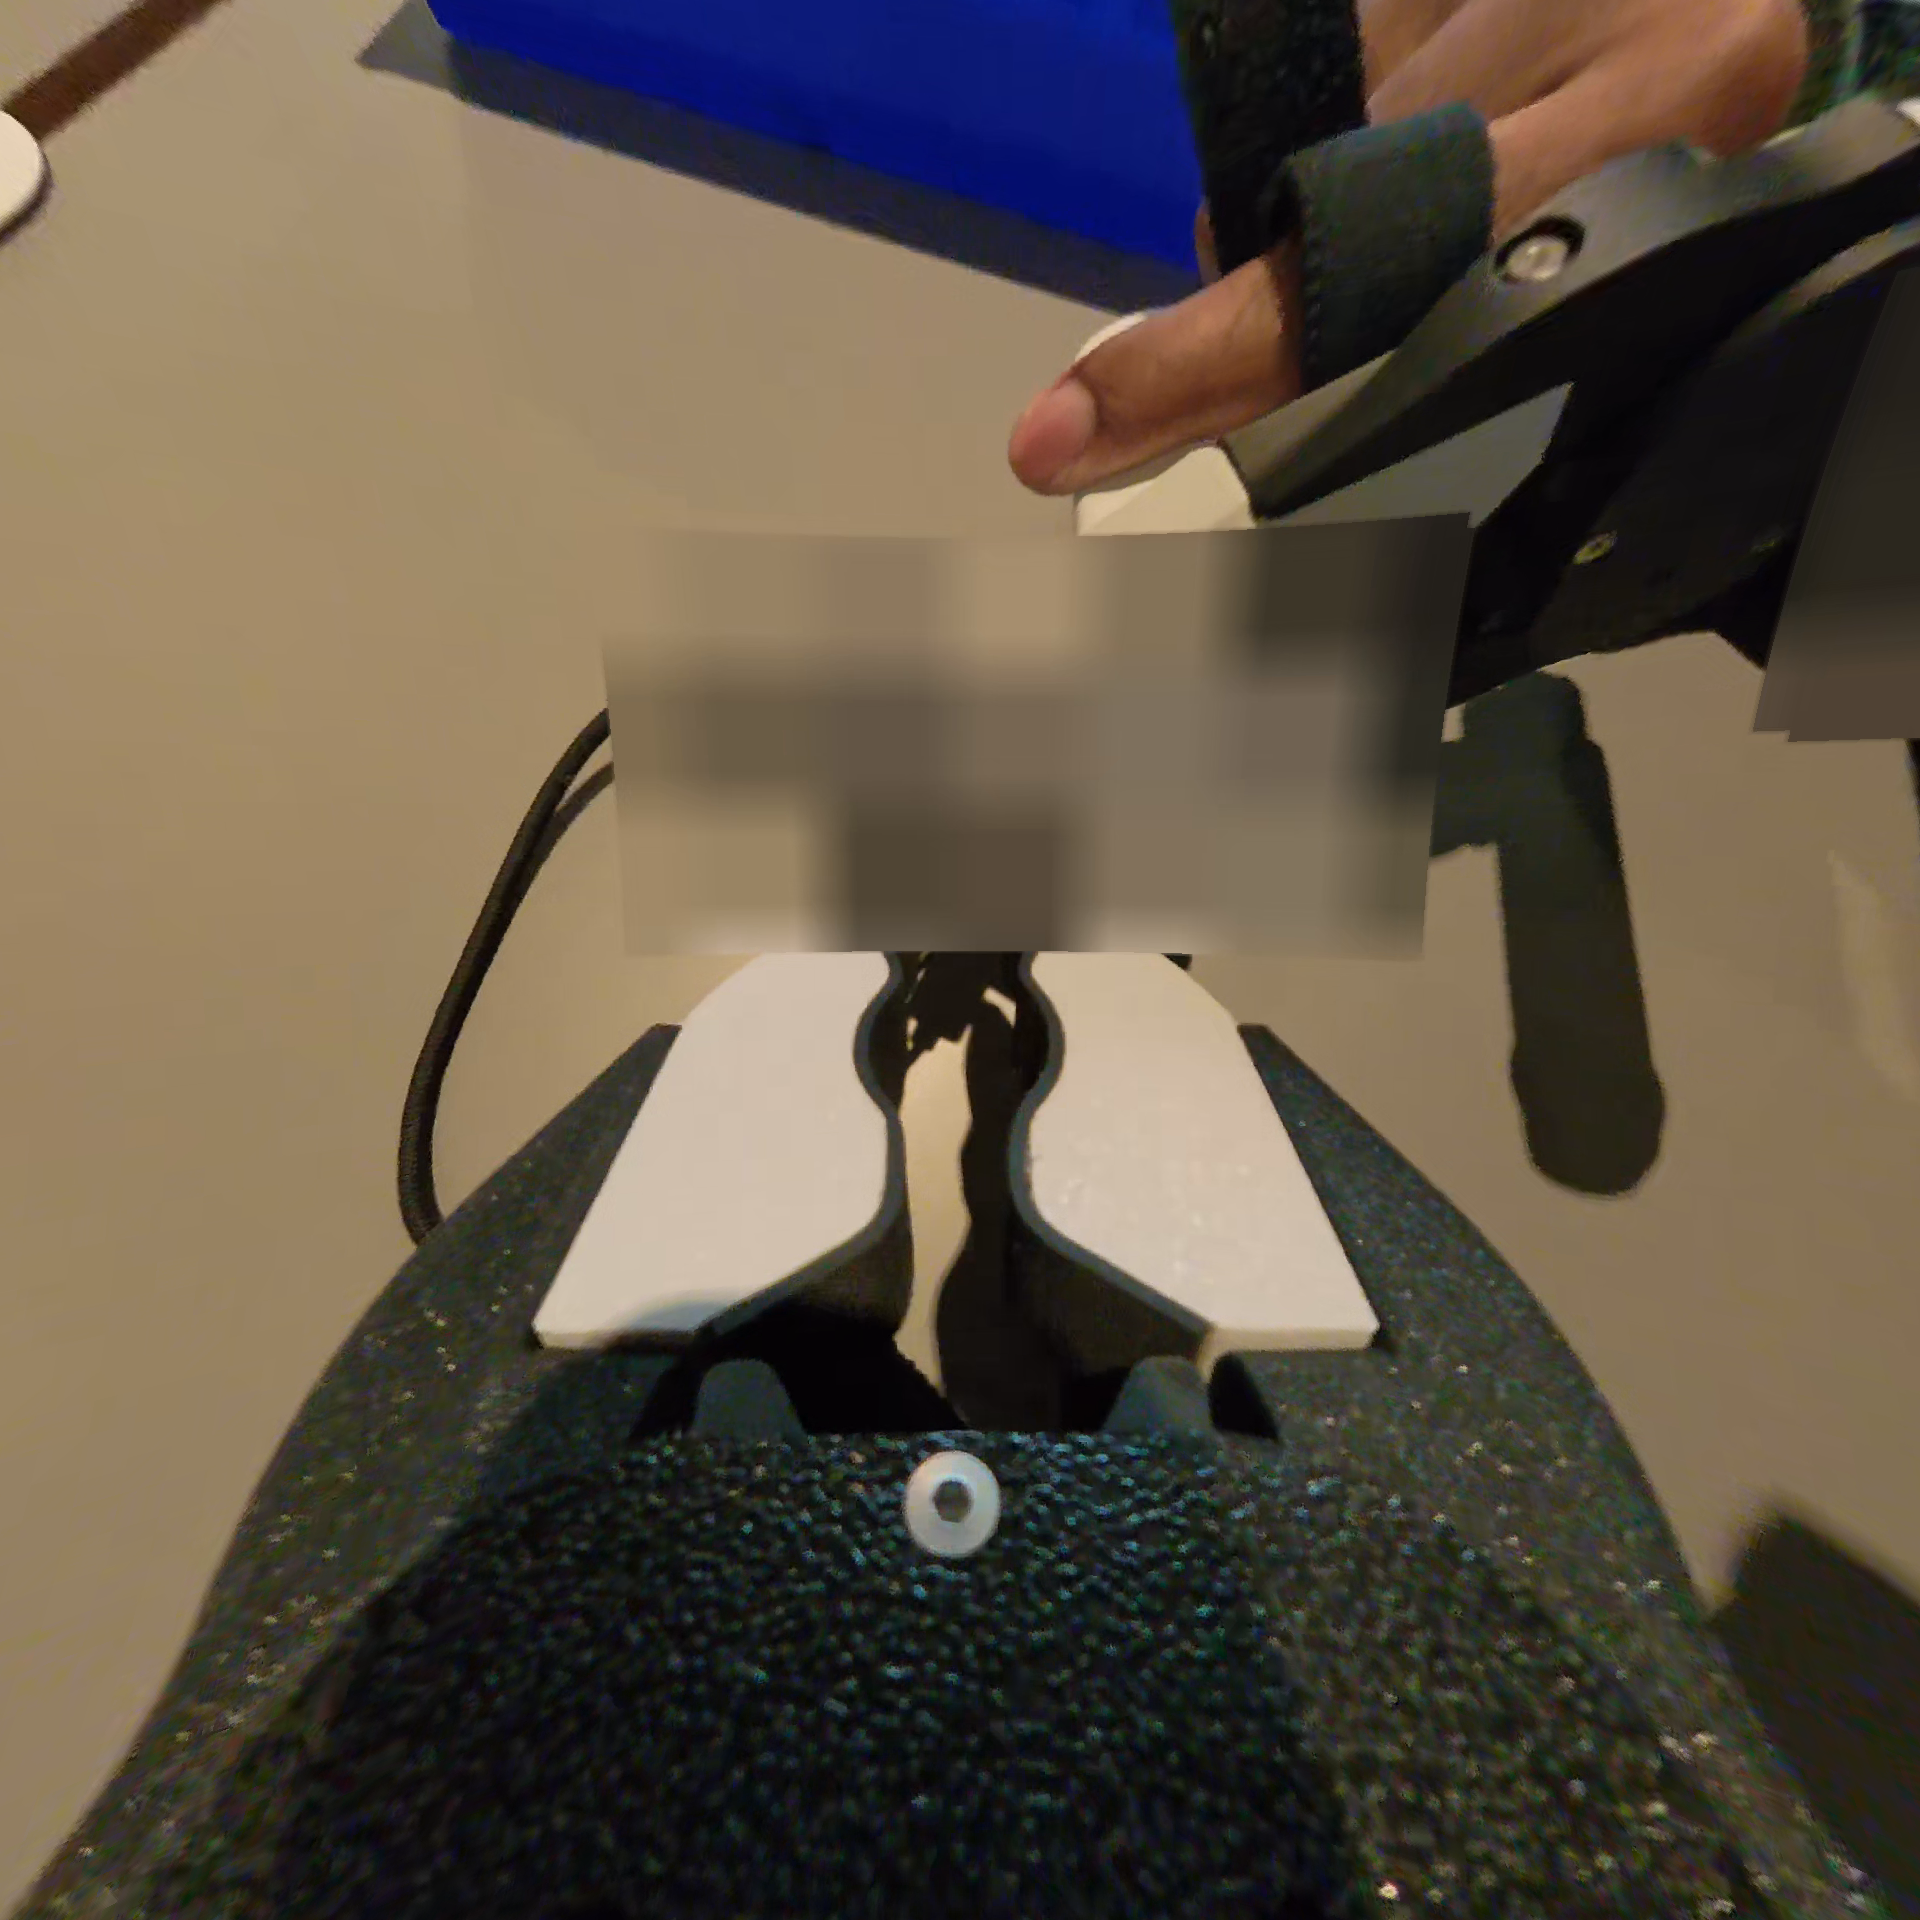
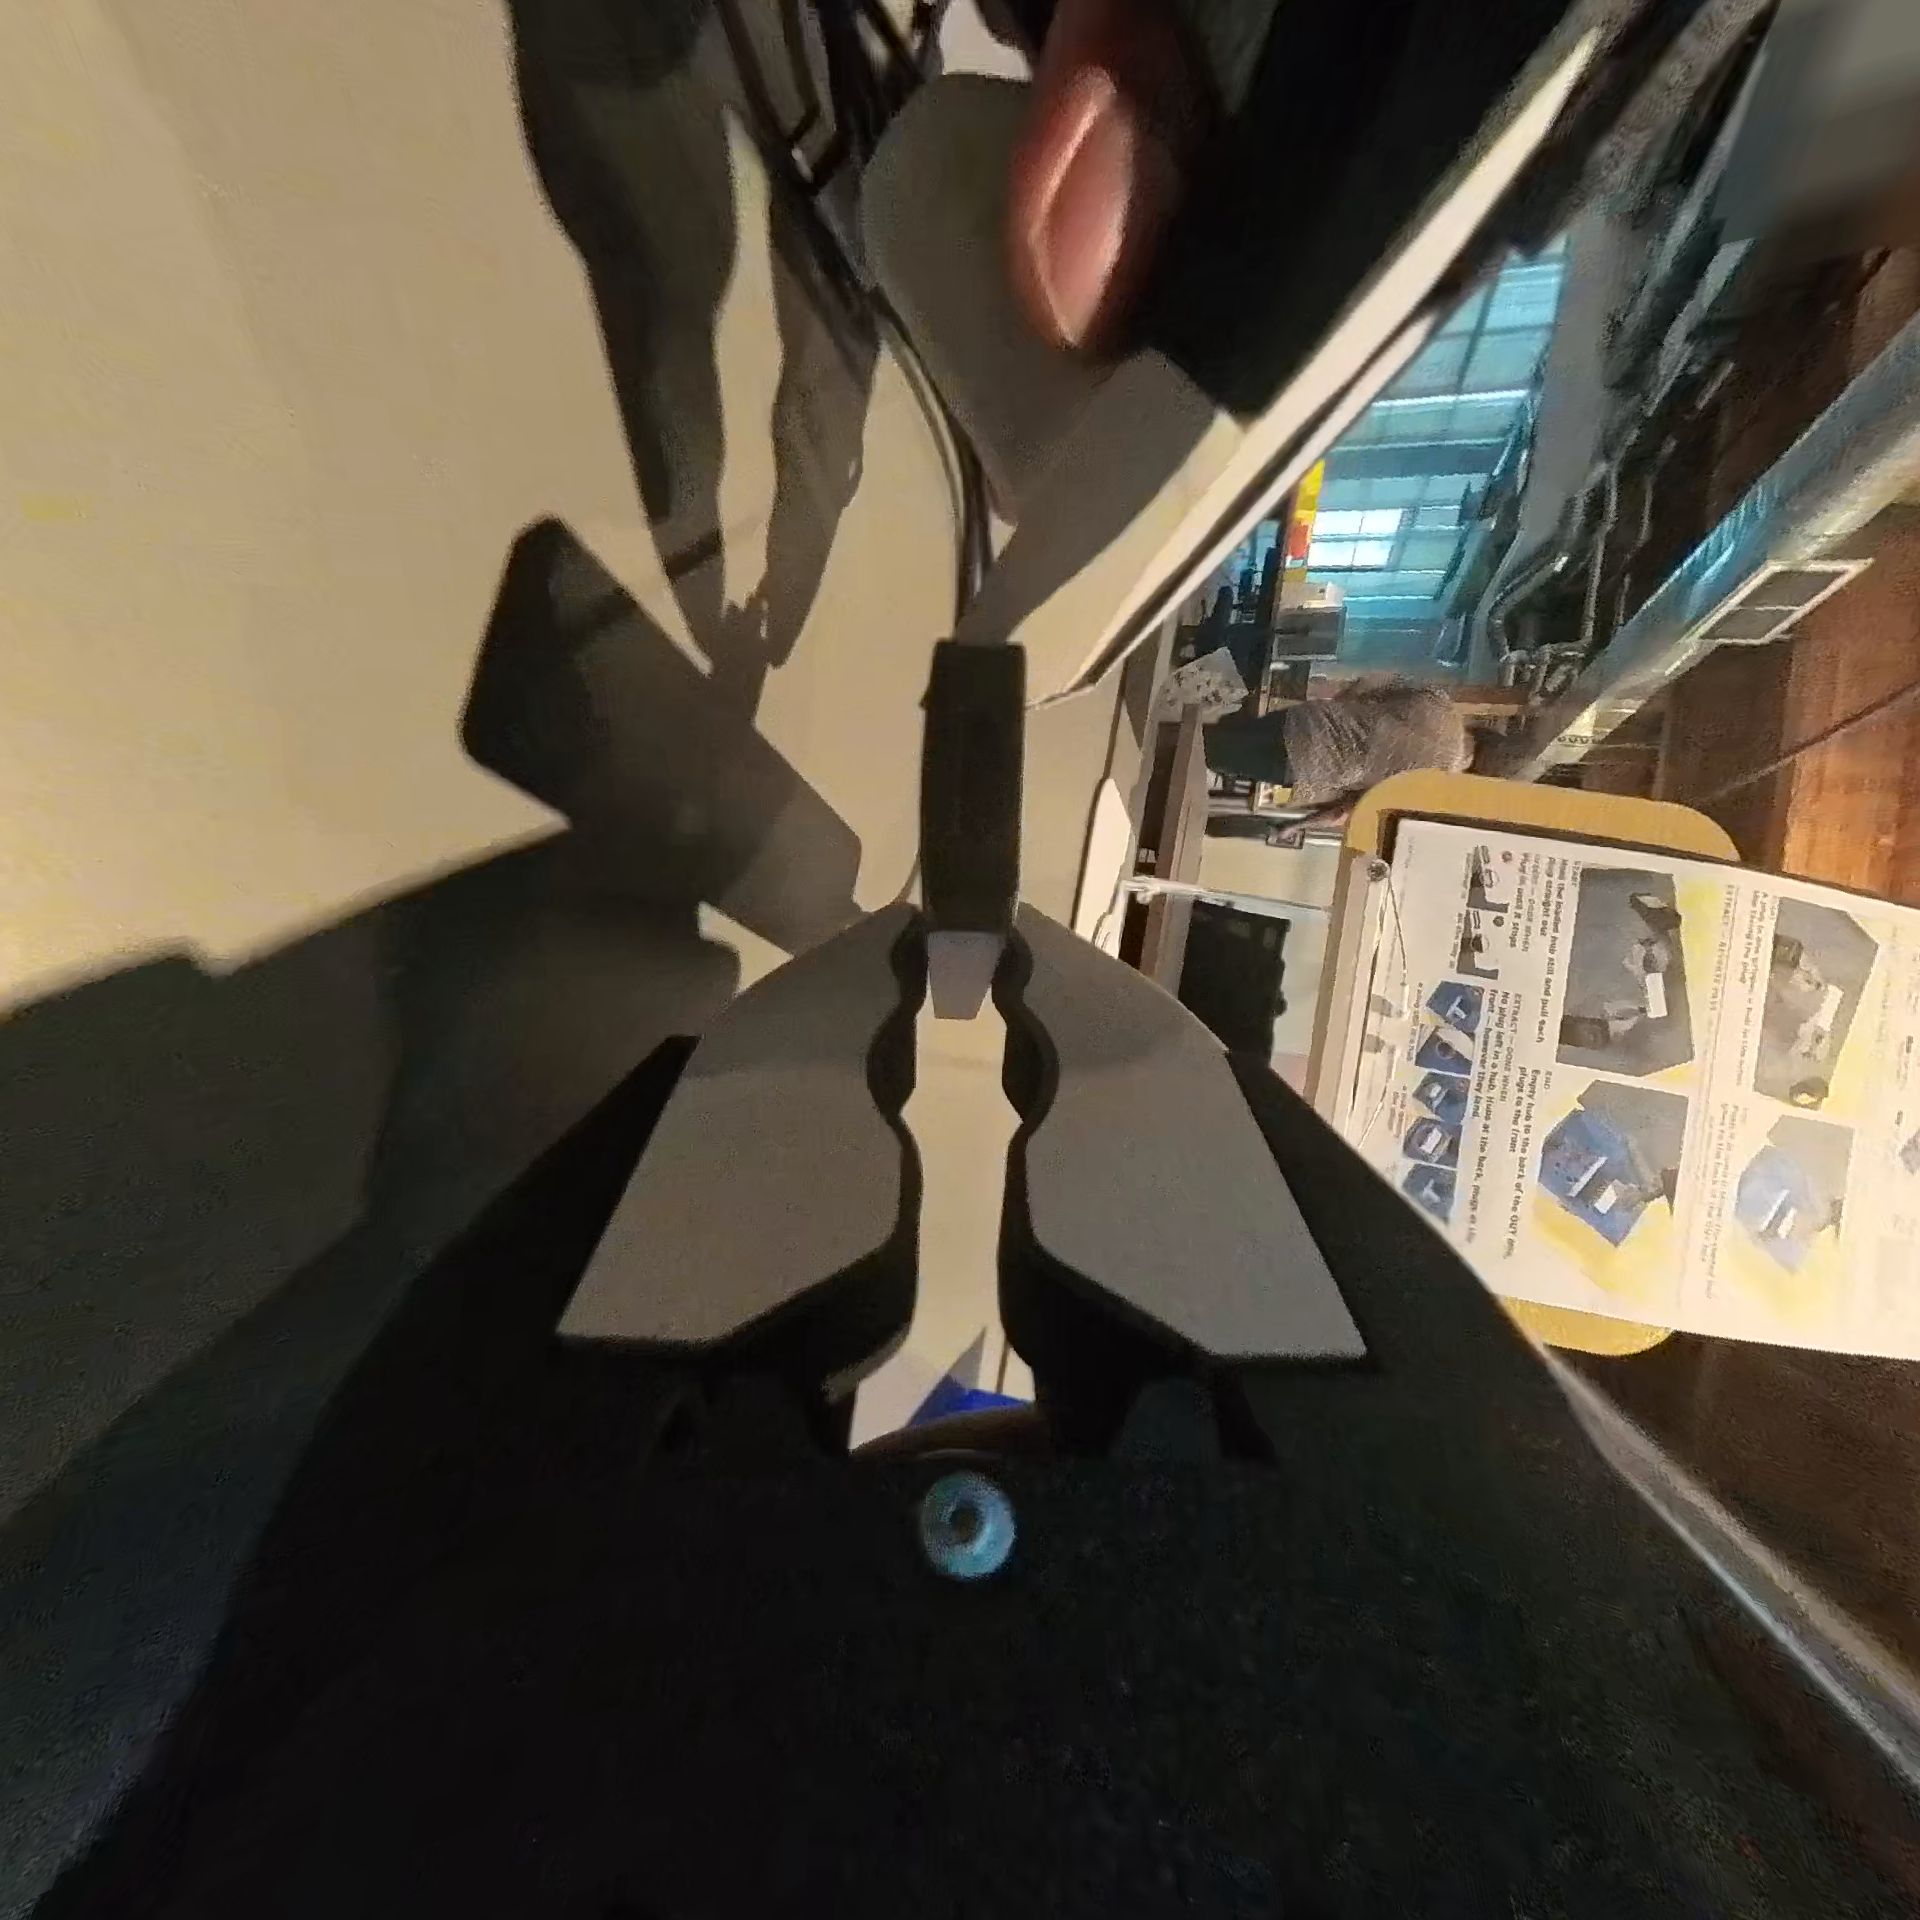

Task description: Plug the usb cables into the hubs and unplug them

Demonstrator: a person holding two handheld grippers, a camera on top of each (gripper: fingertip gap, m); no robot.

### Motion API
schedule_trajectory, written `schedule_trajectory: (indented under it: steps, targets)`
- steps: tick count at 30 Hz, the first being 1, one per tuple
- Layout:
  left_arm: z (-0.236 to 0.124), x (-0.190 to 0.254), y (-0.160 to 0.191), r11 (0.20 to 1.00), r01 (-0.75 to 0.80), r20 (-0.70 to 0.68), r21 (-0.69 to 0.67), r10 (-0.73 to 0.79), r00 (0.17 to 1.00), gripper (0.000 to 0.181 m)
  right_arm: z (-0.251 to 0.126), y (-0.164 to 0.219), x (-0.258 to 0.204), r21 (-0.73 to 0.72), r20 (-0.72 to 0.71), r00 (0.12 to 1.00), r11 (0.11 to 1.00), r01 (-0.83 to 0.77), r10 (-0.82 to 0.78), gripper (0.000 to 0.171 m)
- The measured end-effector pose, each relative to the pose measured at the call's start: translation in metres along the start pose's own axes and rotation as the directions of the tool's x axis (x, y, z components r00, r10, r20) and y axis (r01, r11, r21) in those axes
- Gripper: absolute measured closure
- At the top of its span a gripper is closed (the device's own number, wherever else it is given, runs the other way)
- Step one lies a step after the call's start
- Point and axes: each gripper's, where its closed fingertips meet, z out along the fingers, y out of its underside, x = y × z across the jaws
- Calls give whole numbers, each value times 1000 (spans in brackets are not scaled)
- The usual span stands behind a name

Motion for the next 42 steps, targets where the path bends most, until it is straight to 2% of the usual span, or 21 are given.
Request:
schedule_trajectory:
  steps: [7, 12, 20, 24, 26, 30, 33, 37, 39, 42]
  targets:
    - [0, 8, -9, 998, -1, -68, 70, 6, 998, 167, 1, -15, 5, 85, -46, 997, 994, -65, 69, 159]
    - [1, 9, -13, 996, -25, -43, 89, 29, 999, 167, 0, -13, 8, 74, -63, 995, 995, -72, 76, 159]
    - [-3, 0, -17, 990, -38, -21, 133, 41, 999, 167, -6, 3, 24, 93, -106, 972, 975, -202, 211, 140]
    - [-7, 7, -24, 981, -64, -63, 184, 77, 995, 167, -9, 3, 26, 122, -103, 967, 968, -219, 232, 146]
    - [-8, 11, -26, 976, -72, -82, 205, 91, 992, 167, -9, 0, 24, 127, -97, 970, 970, -208, 221, 157]
    - [-14, 7, -38, 953, -45, -73, 299, 70, 995, 165, -9, 3, 31, 115, -110, 956, 958, -261, 274, 159]
    - [-42, -5, -63, 869, 49, -83, 492, -10, 997, 165, -9, 14, 40, 76, -151, 931, 943, -323, 331, 159]
    - [-111, -40, -89, 615, 165, -107, 771, -130, 986, 164, -15, 34, 63, 55, -258, 861, 896, -441, 439, 159]
    - [-136, -61, -87, 511, 233, -148, 827, -202, 968, 165, -21, 43, 76, 63, -317, 809, 862, -503, 495, 159]
    - [-154, -87, -75, 445, 283, -167, 850, -282, 945, 166, -33, 54, 97, 106, -391, 717, 802, -587, 577, 159]
